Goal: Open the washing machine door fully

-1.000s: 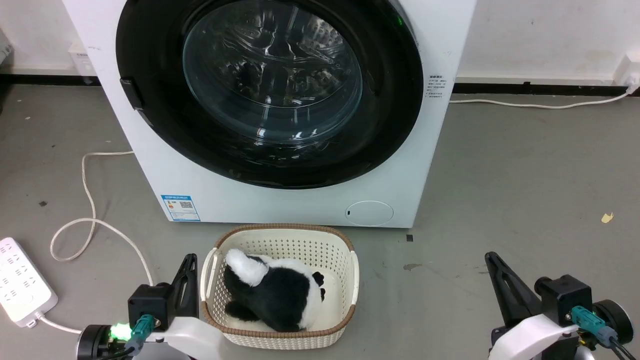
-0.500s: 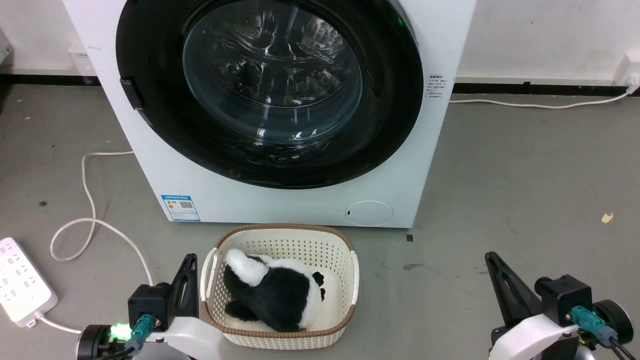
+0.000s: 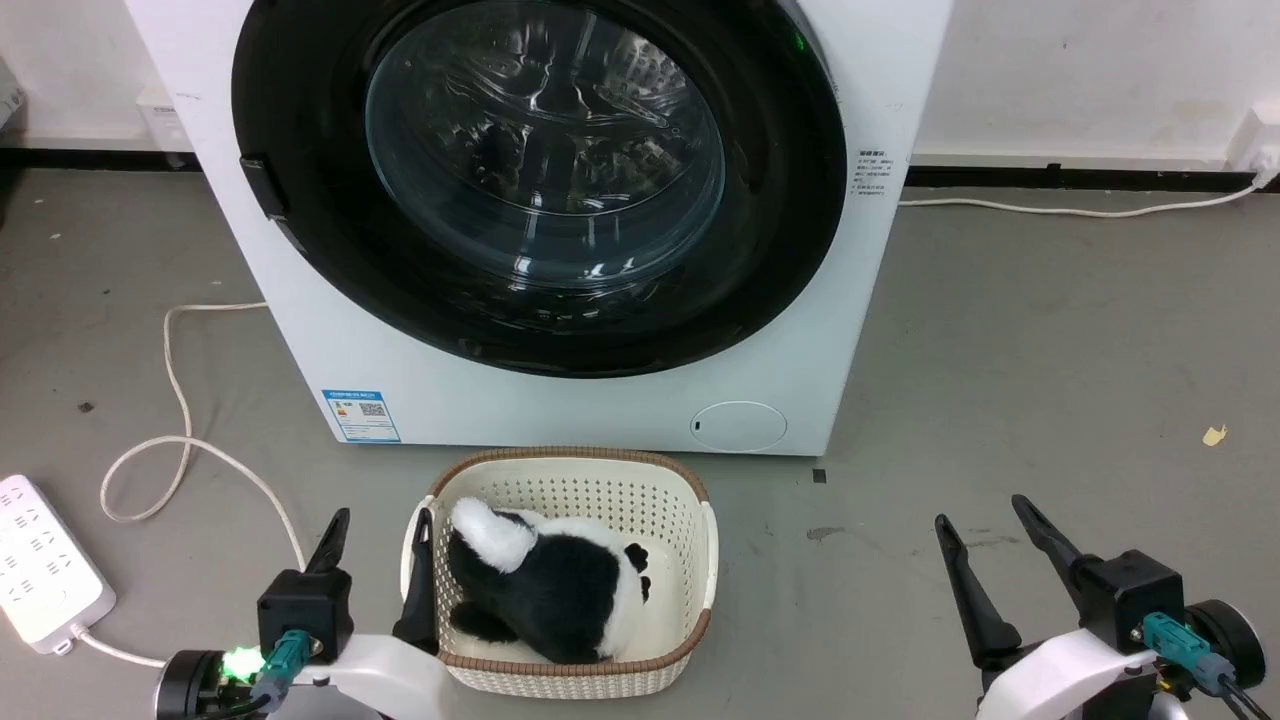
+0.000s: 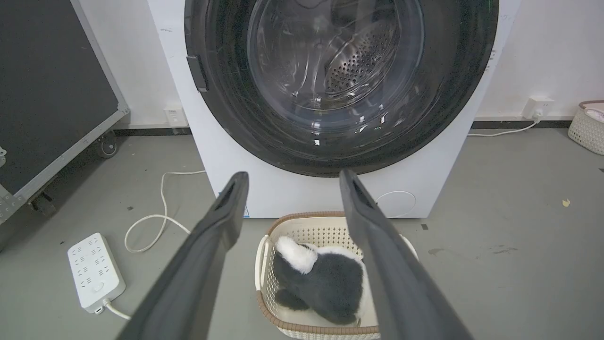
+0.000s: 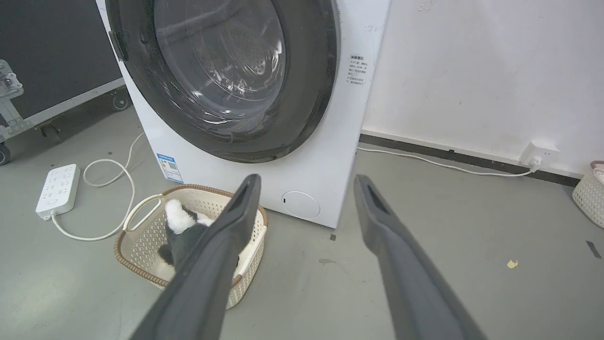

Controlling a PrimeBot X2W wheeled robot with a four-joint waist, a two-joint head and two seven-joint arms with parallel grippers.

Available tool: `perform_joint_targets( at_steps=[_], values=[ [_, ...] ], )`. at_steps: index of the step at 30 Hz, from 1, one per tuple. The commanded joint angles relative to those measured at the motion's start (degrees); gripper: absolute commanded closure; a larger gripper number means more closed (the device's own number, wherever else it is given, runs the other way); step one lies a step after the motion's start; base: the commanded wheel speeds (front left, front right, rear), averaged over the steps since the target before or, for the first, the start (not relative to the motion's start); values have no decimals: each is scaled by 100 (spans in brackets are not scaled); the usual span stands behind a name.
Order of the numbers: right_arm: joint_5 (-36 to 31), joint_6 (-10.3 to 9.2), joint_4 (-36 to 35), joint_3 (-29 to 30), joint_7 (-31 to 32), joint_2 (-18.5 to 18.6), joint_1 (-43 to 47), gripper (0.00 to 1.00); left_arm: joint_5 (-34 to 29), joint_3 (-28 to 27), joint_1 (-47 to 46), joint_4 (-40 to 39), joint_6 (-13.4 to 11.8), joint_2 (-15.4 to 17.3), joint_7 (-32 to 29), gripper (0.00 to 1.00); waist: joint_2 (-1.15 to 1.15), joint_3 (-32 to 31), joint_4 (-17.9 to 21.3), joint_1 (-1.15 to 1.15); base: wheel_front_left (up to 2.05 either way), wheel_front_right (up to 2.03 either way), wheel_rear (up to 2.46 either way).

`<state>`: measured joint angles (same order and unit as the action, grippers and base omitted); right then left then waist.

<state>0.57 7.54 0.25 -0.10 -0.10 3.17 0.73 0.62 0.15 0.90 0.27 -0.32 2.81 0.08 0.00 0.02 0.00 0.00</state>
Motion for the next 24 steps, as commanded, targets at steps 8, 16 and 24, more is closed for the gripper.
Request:
perform_joint_targets(
  at_steps=[8, 16, 24],
  values=[
    [83, -1, -10, 17, -134, -3, 28, 0, 10, 67, -1, 29, -14, 1, 136, 0, 0, 17, -14, 0, 0, 0, 0],
    [106, -1, -58, -5, -230, 19, 4, 0, 12, 125, -37, 28, -21, 2, 232, 0, 0, 98, -77, 0, 0, 0, 0],
    [252, -1, -128, 1, -262, 154, -196, 0, 36, 171, -114, 8, -46, 2, 328, 0, 0, 279, -174, 0, 0, 0, 0]
  ],
)
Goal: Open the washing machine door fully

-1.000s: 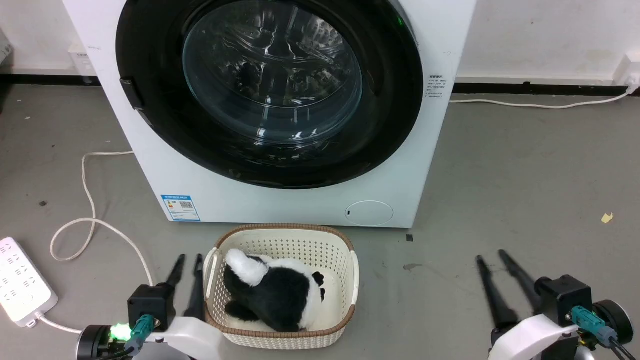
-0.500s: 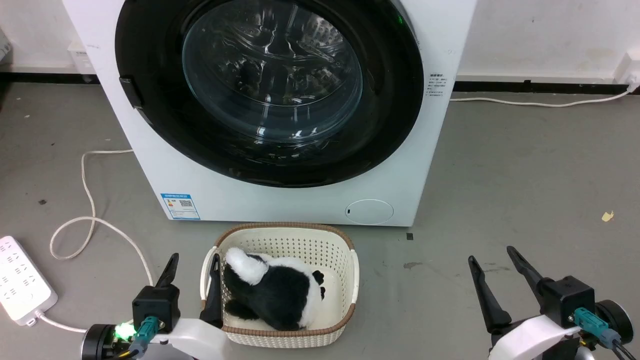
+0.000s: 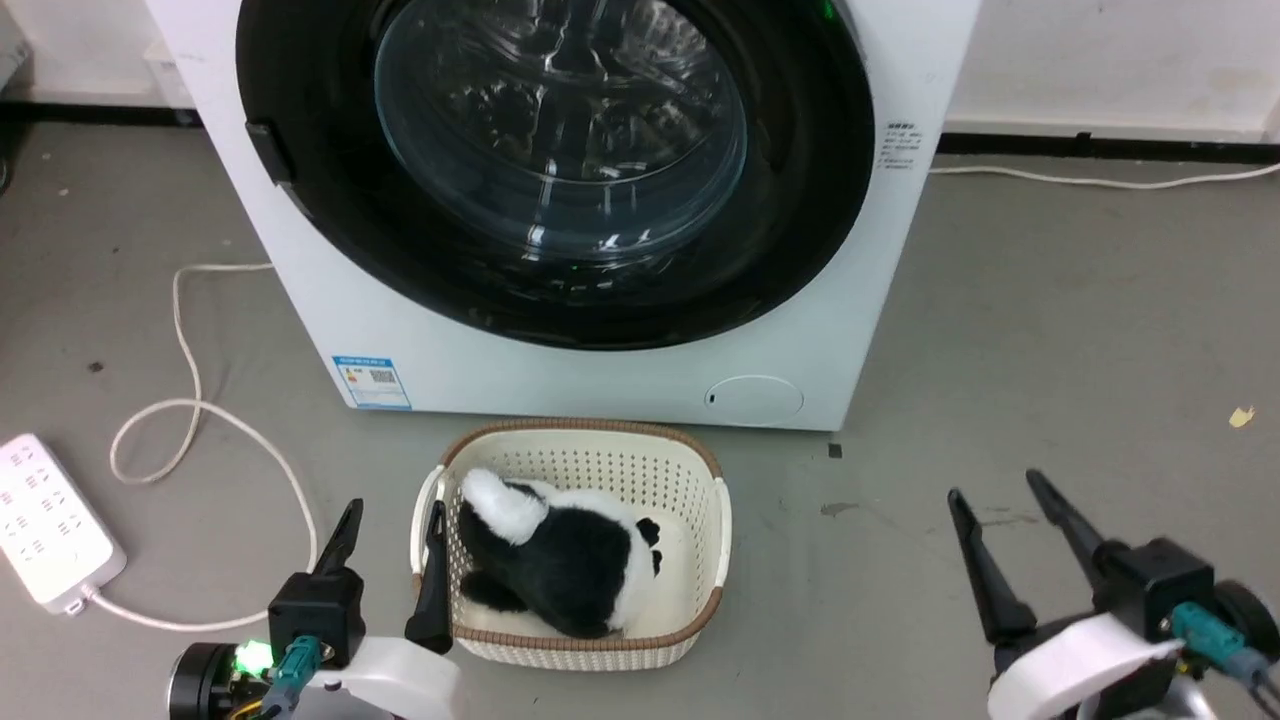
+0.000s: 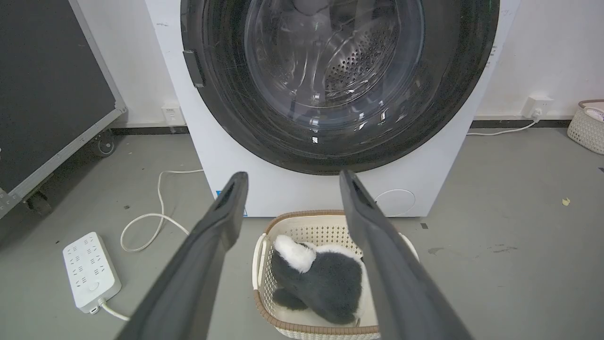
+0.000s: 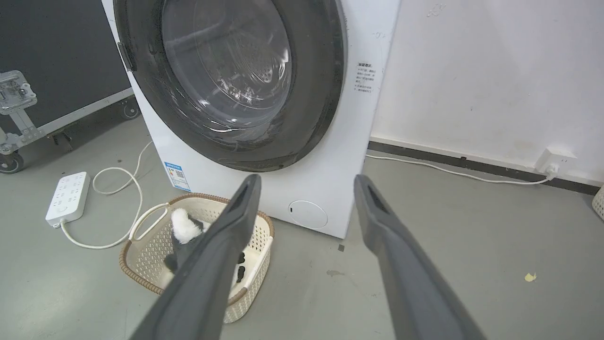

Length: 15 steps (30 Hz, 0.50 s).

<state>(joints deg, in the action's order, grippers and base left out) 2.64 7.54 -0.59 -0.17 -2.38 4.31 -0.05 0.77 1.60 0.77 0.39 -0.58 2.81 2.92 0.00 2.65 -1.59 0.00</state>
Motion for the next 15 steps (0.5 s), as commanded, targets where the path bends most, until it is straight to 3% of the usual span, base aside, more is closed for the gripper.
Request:
perform_joint_targets(
  at_steps=[1, 15],
  values=[
    [73, -1, -54, 8, -27, 67, -163, 0, 23, 33, -118, -8, -21, 2, 56, 0, 0, 45, -31, 0, 0, 0, 0],
    [566, -2, -136, -72, 206, 490, -995, 0, 115, 223, -370, -51, -93, 3, 224, 0, 0, 503, -289, 0, 0, 0, 0]
  ],
)
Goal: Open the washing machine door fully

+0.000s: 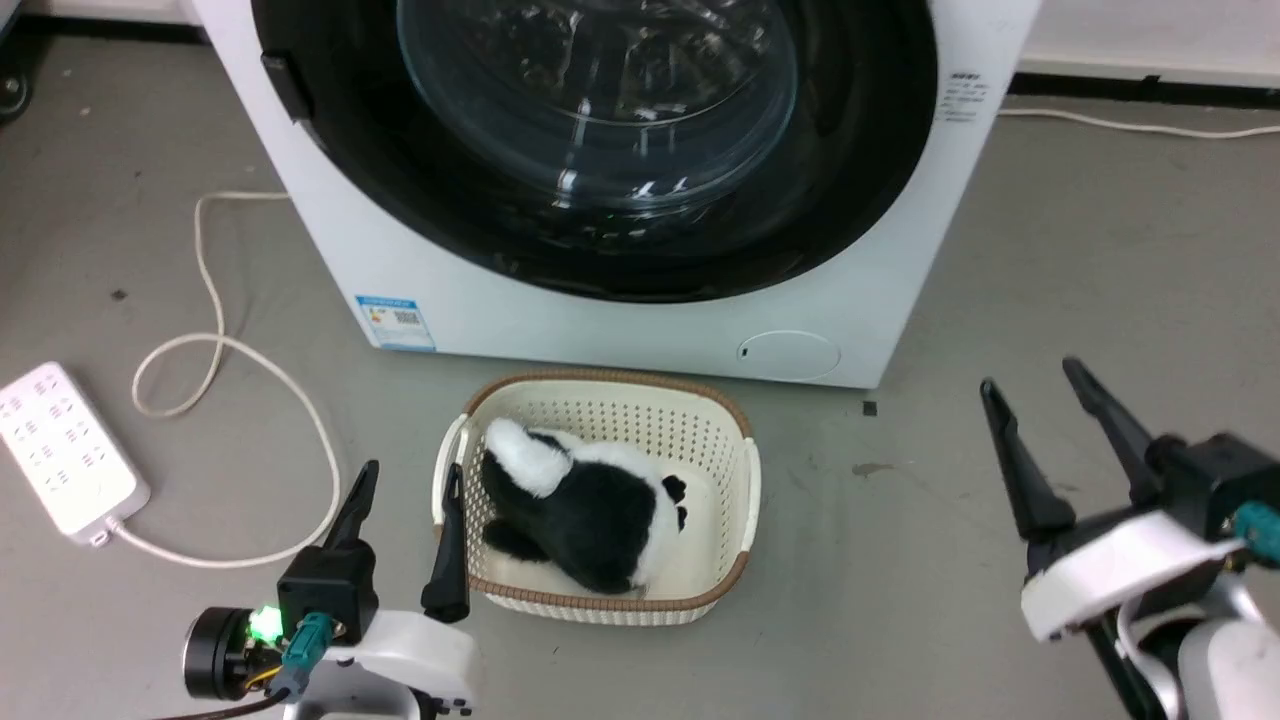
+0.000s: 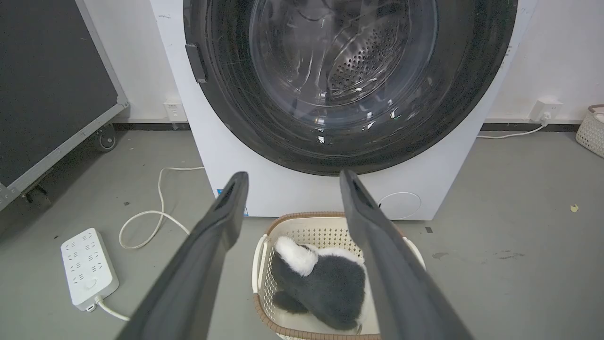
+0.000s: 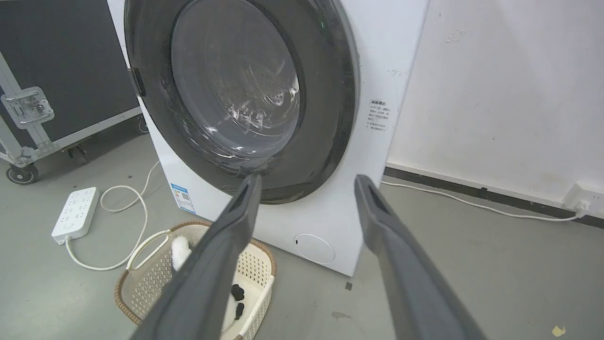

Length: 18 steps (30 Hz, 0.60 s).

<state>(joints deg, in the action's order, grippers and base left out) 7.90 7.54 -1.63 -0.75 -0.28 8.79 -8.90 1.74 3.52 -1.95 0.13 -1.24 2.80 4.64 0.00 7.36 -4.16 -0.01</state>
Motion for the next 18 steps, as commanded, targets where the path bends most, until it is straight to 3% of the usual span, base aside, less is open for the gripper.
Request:
perform_joint_targets(
  at_steps=[1, 2, 18],
  values=[
    [95, -2, -24, -15, 24, 54, -181, 84, 28, 45, -115, -25, -36, 4, 63, 0, 0, 58, -53, 1, 0, 0, 0],
    [143, -2, -17, -10, 48, 67, -256, 100, 38, 60, -132, -27, -45, 4, 75, 0, 0, 85, -76, 1, 0, 0, 0],
    [1105, -3, 382, 550, 549, -192, -1487, 100, 146, 246, -324, -56, -152, 5, 267, 0, 0, 446, -413, 1, 0, 0, 0]
  ],
)
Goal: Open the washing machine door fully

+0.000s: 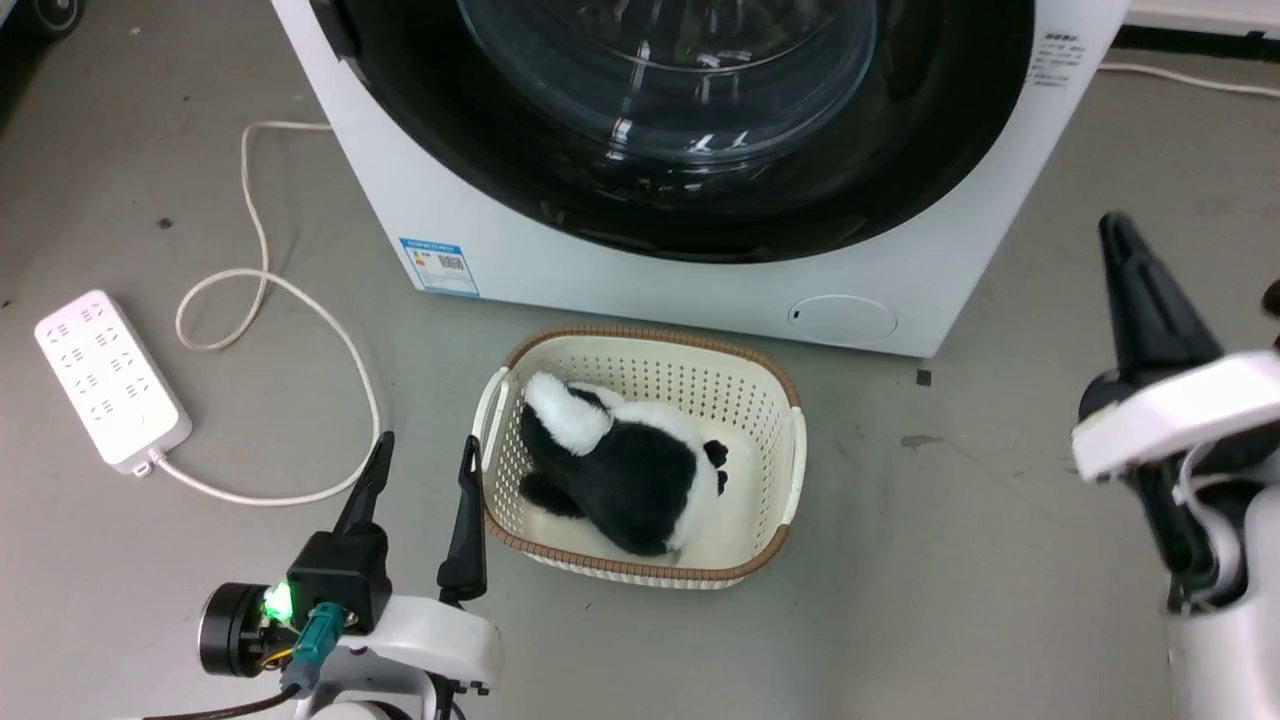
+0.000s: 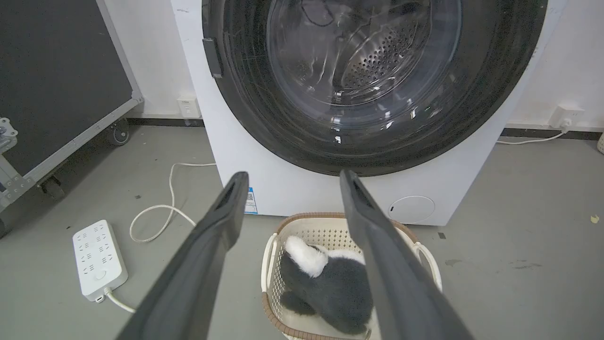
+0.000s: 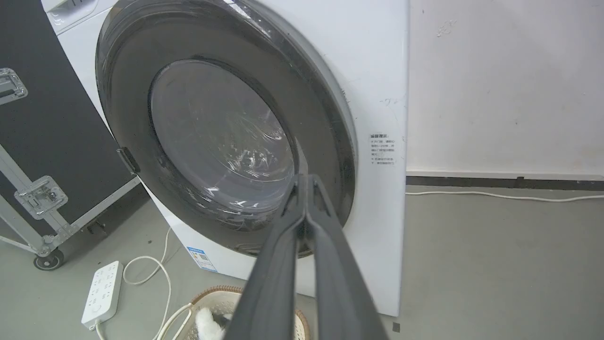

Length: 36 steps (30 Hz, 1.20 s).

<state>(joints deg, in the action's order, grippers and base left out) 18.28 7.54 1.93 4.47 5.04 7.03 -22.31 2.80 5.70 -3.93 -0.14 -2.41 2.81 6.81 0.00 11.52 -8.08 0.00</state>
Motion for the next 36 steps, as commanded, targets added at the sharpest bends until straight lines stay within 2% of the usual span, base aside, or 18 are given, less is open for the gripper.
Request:
perform_joint_targets(
  at_steps=[1, 14, 15, 19, 26, 36],
  values=[
    [135, -3, 77, 85, 72, -56, -234, 100, 43, 35, -132, -33, -41, 4, 62, 0, 0, 60, -28, 0, 0, 0, 0],
    [651, -3, 1046, 928, 986, -237, -1630, 100, 81, 197, -333, -60, -62, 4, 218, 0, 0, 487, -260, 0, 0, 0, 0],
    [782, -3, 1407, 1268, 1301, -265, -2123, 100, 91, 233, -398, -76, -79, 5, 266, 0, 0, 655, -330, 0, 0, 0, 0],
    [850, -4, 1773, 1573, 1566, -275, -2594, 100, 113, 299, -454, -74, -92, 5, 314, 0, 0, 797, -402, 0, 0, 0, 0],
    [899, -4, 2373, 2073, 2009, -237, -3336, 100, 169, 412, -561, -61, -125, 5, 385, 0, 0, 1014, -532, 0, 0, 0, 0],
    [658, -4, 3339, 3050, 2740, 12, -4534, 100, 294, 586, -719, -32, -208, 6, 505, 0, 0, 1290, -804, 0, 0, 0, 0]
  ],
)
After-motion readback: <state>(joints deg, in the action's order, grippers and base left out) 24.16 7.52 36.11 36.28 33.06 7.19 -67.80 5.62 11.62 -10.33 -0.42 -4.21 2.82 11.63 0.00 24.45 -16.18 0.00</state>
